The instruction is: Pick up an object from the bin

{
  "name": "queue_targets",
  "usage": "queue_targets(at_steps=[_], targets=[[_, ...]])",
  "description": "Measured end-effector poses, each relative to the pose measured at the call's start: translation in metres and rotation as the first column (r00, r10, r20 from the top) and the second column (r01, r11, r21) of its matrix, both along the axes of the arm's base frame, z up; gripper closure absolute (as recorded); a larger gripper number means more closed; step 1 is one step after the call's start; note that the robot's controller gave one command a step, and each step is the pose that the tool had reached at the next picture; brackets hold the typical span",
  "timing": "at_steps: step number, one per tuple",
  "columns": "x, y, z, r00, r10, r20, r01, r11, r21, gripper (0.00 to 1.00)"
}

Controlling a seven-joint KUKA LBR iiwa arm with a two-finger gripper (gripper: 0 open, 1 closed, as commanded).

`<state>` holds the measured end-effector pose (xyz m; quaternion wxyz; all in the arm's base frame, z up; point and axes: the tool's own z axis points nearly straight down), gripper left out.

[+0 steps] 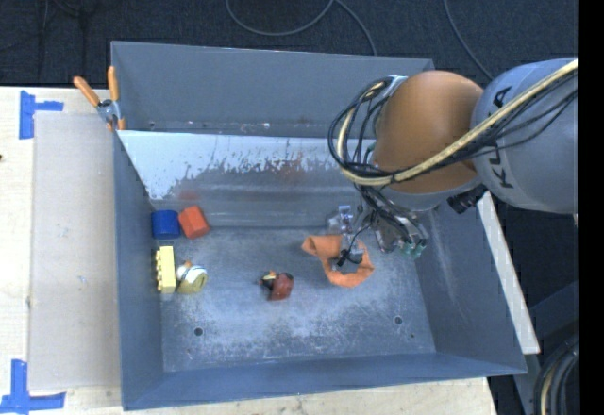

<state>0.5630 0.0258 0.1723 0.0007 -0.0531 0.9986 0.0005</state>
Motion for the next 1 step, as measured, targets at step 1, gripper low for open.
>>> queue_targets(at_steps=[1], targets=[[-0.0112,-0.0114,0.0928,1.0,0.018,0.001,-0.018,1.0,0.0,1.0]])
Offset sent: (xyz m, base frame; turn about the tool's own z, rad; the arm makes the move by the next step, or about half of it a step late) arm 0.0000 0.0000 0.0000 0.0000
